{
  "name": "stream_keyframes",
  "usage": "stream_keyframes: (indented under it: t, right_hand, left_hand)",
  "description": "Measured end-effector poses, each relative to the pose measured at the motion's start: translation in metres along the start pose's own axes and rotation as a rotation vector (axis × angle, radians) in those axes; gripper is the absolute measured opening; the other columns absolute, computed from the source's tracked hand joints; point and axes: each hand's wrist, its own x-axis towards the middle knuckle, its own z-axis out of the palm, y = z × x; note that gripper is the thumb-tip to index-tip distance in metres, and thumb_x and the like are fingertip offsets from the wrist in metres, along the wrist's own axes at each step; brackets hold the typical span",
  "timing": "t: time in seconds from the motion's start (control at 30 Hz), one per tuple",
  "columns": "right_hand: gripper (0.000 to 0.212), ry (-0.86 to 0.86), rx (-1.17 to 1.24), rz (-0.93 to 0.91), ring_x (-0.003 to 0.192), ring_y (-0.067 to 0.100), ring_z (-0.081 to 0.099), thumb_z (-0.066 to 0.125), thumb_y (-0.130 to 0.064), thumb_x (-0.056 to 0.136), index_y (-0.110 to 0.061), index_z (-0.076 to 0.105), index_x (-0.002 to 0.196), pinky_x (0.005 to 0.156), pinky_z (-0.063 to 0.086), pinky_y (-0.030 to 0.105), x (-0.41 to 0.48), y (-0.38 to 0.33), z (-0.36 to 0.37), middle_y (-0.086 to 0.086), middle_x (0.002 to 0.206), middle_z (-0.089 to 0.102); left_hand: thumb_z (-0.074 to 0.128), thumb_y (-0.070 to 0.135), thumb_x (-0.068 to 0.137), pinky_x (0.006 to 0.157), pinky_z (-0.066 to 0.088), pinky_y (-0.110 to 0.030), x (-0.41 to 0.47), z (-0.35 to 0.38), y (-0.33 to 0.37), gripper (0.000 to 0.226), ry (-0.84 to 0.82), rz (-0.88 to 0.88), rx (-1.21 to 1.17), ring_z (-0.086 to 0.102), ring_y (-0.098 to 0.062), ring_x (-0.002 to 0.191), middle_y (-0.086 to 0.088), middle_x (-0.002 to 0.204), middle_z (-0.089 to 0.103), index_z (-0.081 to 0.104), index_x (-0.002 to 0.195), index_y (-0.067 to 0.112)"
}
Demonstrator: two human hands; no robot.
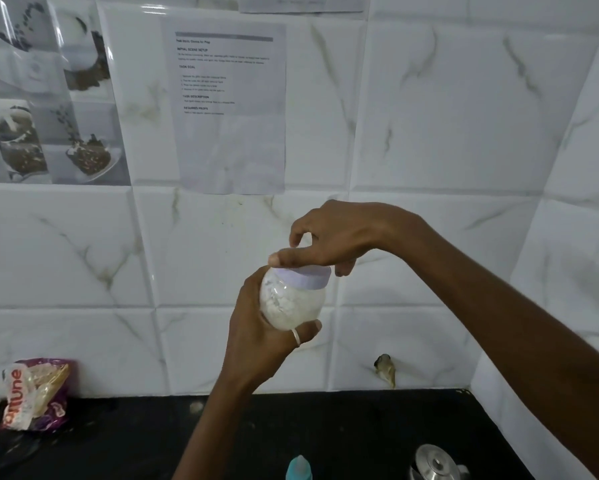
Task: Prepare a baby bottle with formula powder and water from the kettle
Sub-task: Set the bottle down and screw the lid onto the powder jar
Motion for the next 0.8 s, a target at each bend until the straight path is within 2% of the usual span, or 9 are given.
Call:
stream_keyframes:
  t: [0.07,0.13,0.2,0.27,0.33,0.47,0.6,0.7,0.8]
  right_hand:
    - [0.086,-0.022,0.020,-0.045,0.069,0.006,0.076,0.051,-0.093,0.073,-0.043,0.050,0.143,0.076,0.058,0.025,-0.003,0.005,-0.008,-0.015,0.123,0.063]
    - [0.082,-0.117,0.096,-0.157,0.100,0.001,0.071,0.068,-0.082,0.073,-0.056,0.042,0.146,0.088,0.057,0.027,-0.006,0.011,-0.017,-0.018,0.144,0.055]
    - [0.080,-0.234,0.163,-0.261,0.126,-0.001,0.055,0.083,-0.060,0.075,-0.063,0.041,0.143,0.100,0.051,0.026,-0.006,0.015,-0.018,-0.024,0.155,0.044]
    - [0.077,-0.294,0.194,-0.353,0.132,-0.003,0.051,0.087,-0.041,0.079,-0.061,0.046,0.142,0.104,0.048,0.022,-0.004,0.016,-0.012,-0.033,0.151,0.043]
    - [0.072,-0.280,0.212,-0.376,0.132,0.008,0.056,0.086,-0.032,0.081,-0.058,0.052,0.140,0.108,0.052,0.033,-0.001,0.015,-0.005,-0.035,0.147,0.046]
    - [0.061,-0.142,0.147,-0.235,0.082,-0.008,0.072,0.081,-0.065,0.075,-0.052,0.058,0.130,0.075,0.062,0.025,-0.002,0.010,0.002,-0.018,0.127,0.064]
    - [0.093,-0.016,-0.043,-0.009,0.055,0.007,0.074,0.046,-0.099,0.067,-0.031,0.055,0.130,0.064,0.059,0.029,0.000,0.003,0.017,-0.007,0.092,0.070]
    - [0.102,-0.055,0.042,-0.045,0.068,0.007,0.076,0.045,-0.101,0.060,-0.050,0.037,0.148,0.070,0.058,0.024,-0.005,0.008,0.013,-0.008,0.127,0.065]
    - [0.090,-0.183,0.092,-0.209,0.122,0.008,0.063,0.074,-0.078,0.069,-0.067,0.026,0.145,0.094,0.050,0.029,-0.011,0.018,0.004,-0.020,0.156,0.043]
  left_hand:
    - [0.083,0.054,0.051,0.085,0.057,-0.022,0.004,-0.005,-0.009,0.088,-0.086,-0.057,-0.090,0.069,-0.008,0.109,0.015,0.120,0.069,0.052,0.132,0.037]
    - [0.082,0.048,0.054,0.089,0.060,-0.031,0.005,-0.011,-0.015,0.086,-0.175,-0.080,-0.146,0.069,-0.021,0.112,0.002,0.122,0.071,0.057,0.134,0.026]
    - [0.086,0.043,0.059,0.085,0.061,-0.033,0.006,-0.017,-0.015,0.079,-0.231,-0.104,-0.194,0.069,-0.018,0.115,0.008,0.126,0.070,0.057,0.133,0.042]
    - [0.086,0.040,0.063,0.083,0.061,-0.032,0.007,-0.021,-0.012,0.075,-0.287,-0.100,-0.212,0.067,-0.016,0.115,0.010,0.126,0.069,0.056,0.131,0.048]
    - [0.085,0.037,0.064,0.084,0.062,-0.034,0.009,-0.021,-0.012,0.073,-0.320,-0.103,-0.216,0.067,-0.018,0.115,0.007,0.124,0.069,0.057,0.131,0.047]
    - [0.087,0.045,0.058,0.086,0.062,-0.033,0.005,-0.014,-0.012,0.079,-0.250,-0.109,-0.198,0.068,-0.015,0.113,0.014,0.122,0.069,0.056,0.131,0.046]
    - [0.091,0.042,0.056,0.077,0.060,-0.022,0.001,-0.006,-0.012,0.087,-0.187,-0.090,-0.202,0.067,-0.008,0.113,0.021,0.123,0.067,0.052,0.134,0.045]
    - [0.090,0.039,0.060,0.082,0.062,-0.031,0.003,-0.012,-0.015,0.082,-0.231,-0.119,-0.234,0.068,-0.014,0.117,0.013,0.128,0.068,0.055,0.134,0.045]
    - [0.090,0.033,0.061,0.080,0.061,-0.030,0.005,-0.019,-0.015,0.080,-0.305,-0.146,-0.242,0.068,-0.016,0.115,0.010,0.127,0.069,0.056,0.133,0.042]
